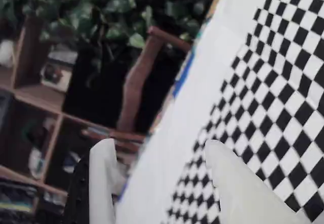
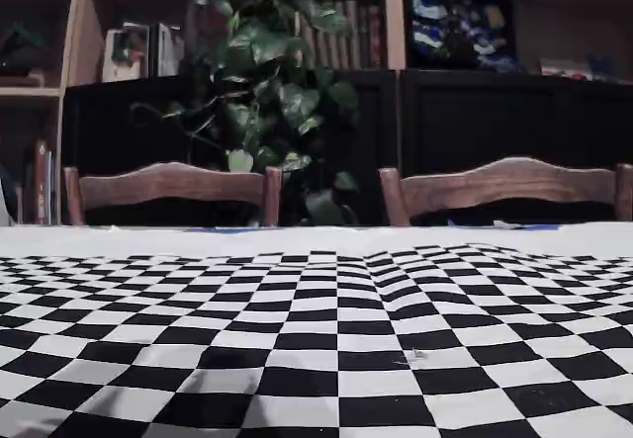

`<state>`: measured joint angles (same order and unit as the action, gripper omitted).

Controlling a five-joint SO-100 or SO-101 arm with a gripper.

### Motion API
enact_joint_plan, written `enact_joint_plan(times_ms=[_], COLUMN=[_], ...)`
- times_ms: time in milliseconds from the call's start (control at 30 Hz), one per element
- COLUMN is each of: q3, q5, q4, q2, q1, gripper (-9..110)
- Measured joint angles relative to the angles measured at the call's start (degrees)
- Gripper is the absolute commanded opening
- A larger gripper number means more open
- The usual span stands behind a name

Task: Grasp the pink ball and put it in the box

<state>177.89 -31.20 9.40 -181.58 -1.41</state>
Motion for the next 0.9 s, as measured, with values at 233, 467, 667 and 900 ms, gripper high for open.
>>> enact_joint_plan(times_ms=[233,467,667,900], q3=[0.0,0.0,0.0,0.0], q5=[-29.0,-46.1,-51.2,-53.2], q4=[1.1,-0.8,-1.2,-1.2], q2=[0.0,0.0,0.0,-0.2], q1=[0.0,0.0,1.1,1.8], gripper=[22,28,28,28])
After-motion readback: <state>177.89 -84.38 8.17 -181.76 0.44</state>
